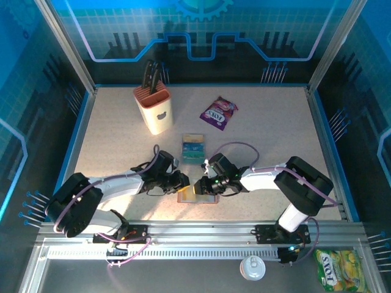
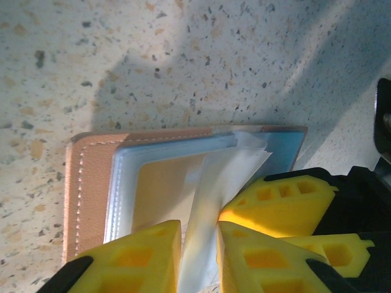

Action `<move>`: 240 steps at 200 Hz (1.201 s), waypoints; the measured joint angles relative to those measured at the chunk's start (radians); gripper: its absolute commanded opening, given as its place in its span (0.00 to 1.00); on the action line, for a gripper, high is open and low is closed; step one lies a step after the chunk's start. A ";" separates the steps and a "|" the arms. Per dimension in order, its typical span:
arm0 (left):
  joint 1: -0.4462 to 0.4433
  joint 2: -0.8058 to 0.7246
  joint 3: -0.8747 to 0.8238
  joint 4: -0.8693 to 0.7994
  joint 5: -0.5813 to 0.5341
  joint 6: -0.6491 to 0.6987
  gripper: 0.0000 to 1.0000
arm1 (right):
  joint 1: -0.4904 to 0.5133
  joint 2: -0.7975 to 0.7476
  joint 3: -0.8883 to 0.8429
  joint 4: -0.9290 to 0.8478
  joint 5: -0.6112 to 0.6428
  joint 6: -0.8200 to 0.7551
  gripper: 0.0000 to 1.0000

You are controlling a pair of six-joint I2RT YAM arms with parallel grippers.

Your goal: Take the credit cards out of the card holder

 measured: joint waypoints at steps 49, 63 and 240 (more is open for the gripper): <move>-0.001 0.000 -0.011 0.019 0.004 0.000 0.20 | 0.000 0.000 -0.003 0.008 -0.001 0.007 0.29; -0.002 0.000 -0.011 0.019 0.009 0.000 0.20 | 0.000 -0.004 -0.003 0.006 0.000 0.008 0.30; -0.094 -0.015 0.034 0.014 0.000 -0.026 0.19 | 0.000 -0.476 0.029 -0.373 0.220 -0.028 0.30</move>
